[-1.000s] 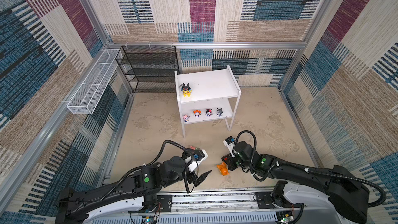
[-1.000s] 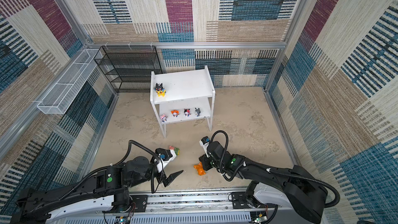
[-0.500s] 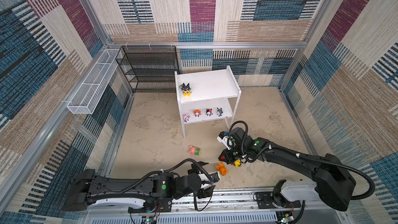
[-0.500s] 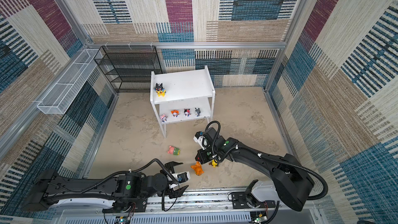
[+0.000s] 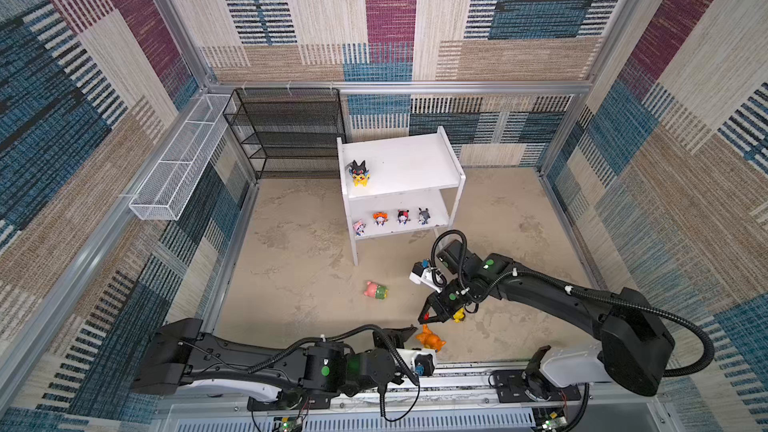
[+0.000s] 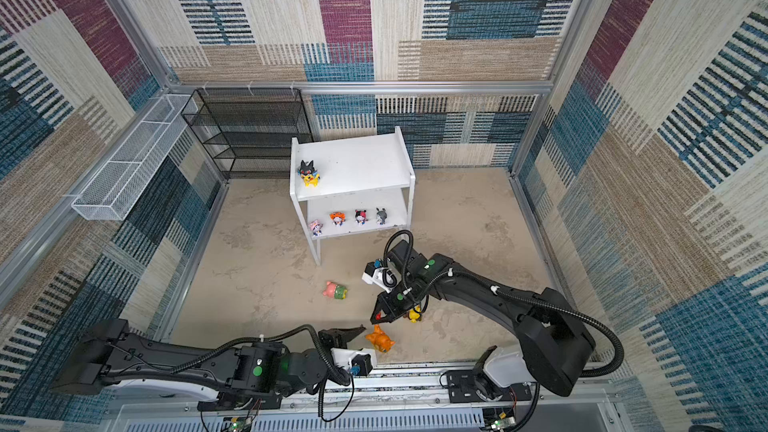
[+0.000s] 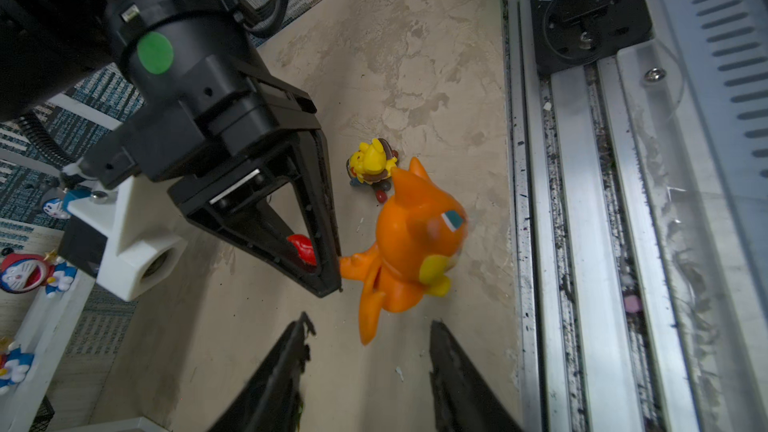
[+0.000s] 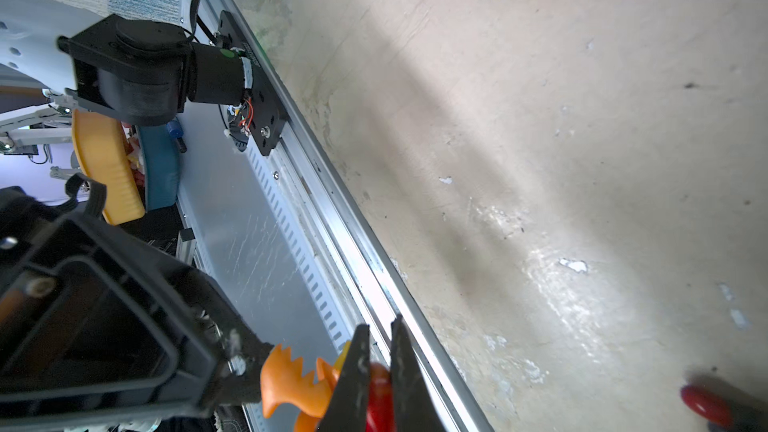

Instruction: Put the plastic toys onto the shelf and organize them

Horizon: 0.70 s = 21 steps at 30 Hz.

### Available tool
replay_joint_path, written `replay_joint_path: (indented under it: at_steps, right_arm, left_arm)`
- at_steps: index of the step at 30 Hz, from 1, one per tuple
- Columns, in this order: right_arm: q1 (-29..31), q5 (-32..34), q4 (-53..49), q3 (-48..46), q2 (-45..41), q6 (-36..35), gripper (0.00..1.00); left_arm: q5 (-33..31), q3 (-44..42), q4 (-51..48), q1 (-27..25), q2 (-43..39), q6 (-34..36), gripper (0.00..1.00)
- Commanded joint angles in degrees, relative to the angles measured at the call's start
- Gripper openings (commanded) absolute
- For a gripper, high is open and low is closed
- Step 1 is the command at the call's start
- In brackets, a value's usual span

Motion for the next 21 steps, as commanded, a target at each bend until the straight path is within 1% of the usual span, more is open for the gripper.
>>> replay_joint_path:
  at_steps: [1,4,7,8,9,11,13,15,18,21]
  right_arm:
    - [0.1,-2.0,-1.1,0.7,0.4,-1.3,0.08]
    - [0.0,-2.9,-1.1,1.0,0.6,-1.3,0.08]
    - [0.1,-3.1,-1.7,1.5,0.7,-1.8,0.08]
    - [0.0,-3.2,-1.8,1.6,0.7,-1.8,0.08]
    - [0.0,-3.5,-1.7,1.6,0.8,-1.7,0.08]
    - [0.1,-4.1,-1.3,1.4,0.9,-1.6,0.08]
    - [0.1,-4.5,-1.1,1.3,1.0,-1.5,0.08]
    - [0.1,-4.7,-1.0,1.3,1.3,-1.7,0.08]
    - [0.1,-5.4,-0.2,1.4,1.4,-1.5,0.1]
    - [0.2,-6.0,0.8,1.0,1.6,-1.3,0.12]
  left_arm:
    - [-1.0,0.8,1.5,0.0,0.9,1.9,0.38]
    - [-1.4,1.0,1.6,0.0,1.7,2.0,0.36]
    - [-2.3,0.9,1.8,0.0,2.1,2.2,0.29]
    - [-2.4,0.7,2.3,0.0,2.1,2.3,0.25]
    - [-2.6,0.6,2.7,0.0,2.1,2.5,0.22]
    - [-2.6,0.4,3.3,0.0,2.4,3.1,0.22]
    - [-3.4,0.5,3.8,0.1,2.8,3.6,0.13]
    - [-3.6,0.4,4.1,0.1,2.7,4.0,0.1]
    - [-3.3,0.0,5.2,0.1,2.4,4.6,0.0]
    - [-2.7,-0.1,5.3,0.1,2.4,4.7,0.0]
